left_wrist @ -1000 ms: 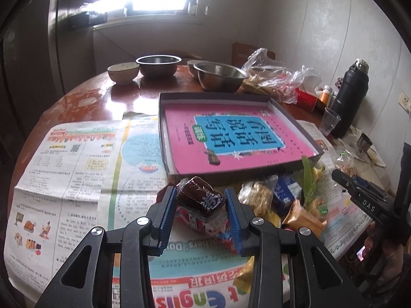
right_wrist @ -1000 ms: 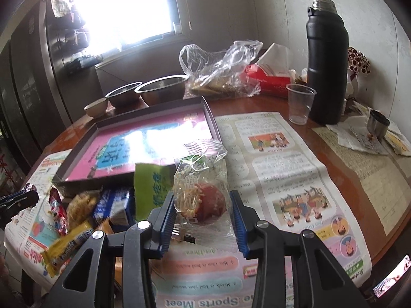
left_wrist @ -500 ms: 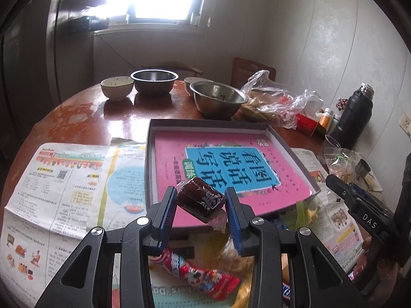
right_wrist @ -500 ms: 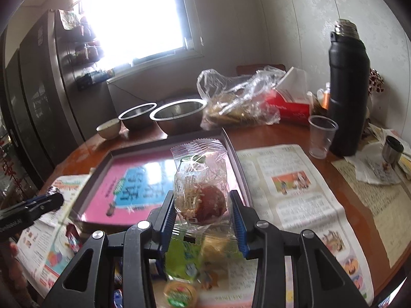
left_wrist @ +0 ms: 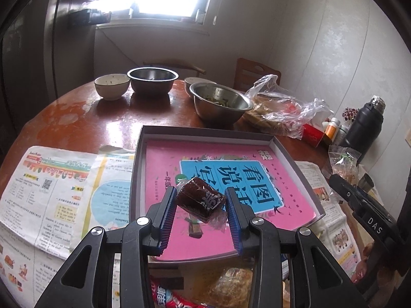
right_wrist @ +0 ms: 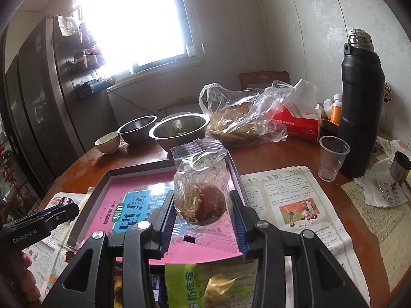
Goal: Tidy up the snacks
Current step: 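Carry the brown candy with left tool while right tool carries pastry bag over tray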
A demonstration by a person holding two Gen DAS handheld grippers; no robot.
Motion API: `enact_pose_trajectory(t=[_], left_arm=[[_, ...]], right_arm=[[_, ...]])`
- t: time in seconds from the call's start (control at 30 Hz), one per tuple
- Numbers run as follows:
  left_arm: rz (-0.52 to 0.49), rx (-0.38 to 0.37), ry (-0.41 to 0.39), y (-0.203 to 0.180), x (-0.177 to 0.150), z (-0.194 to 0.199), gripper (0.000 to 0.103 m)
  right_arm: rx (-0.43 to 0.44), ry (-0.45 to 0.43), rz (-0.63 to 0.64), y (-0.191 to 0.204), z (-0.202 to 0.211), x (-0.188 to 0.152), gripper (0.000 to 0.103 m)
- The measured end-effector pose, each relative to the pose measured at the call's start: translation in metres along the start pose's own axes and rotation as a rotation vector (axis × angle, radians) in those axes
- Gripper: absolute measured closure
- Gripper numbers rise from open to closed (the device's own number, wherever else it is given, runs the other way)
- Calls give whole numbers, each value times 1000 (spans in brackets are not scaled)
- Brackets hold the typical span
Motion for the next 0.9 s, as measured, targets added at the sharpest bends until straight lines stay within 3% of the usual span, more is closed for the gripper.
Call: enact_pose_trajectory(t=[0.4, 0.9], left_arm=[[5, 12, 72, 17, -13, -34, 64], [-40, 10, 119, 9, -27, -52, 64]], right_arm=[[-6, 87, 26, 3, -32, -20, 62], [-65, 163, 43, 6, -64, -30, 62]])
Point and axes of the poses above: each gripper's, at about its wrist camera, not at the fingertips, and z roughly against the way its jaws point, y to its left, x to its top, the point moved 9 cm from there along -z, roughly the way its jaws point, and after that the axes turned 2 degrees about -x, right-handed, at the moved point
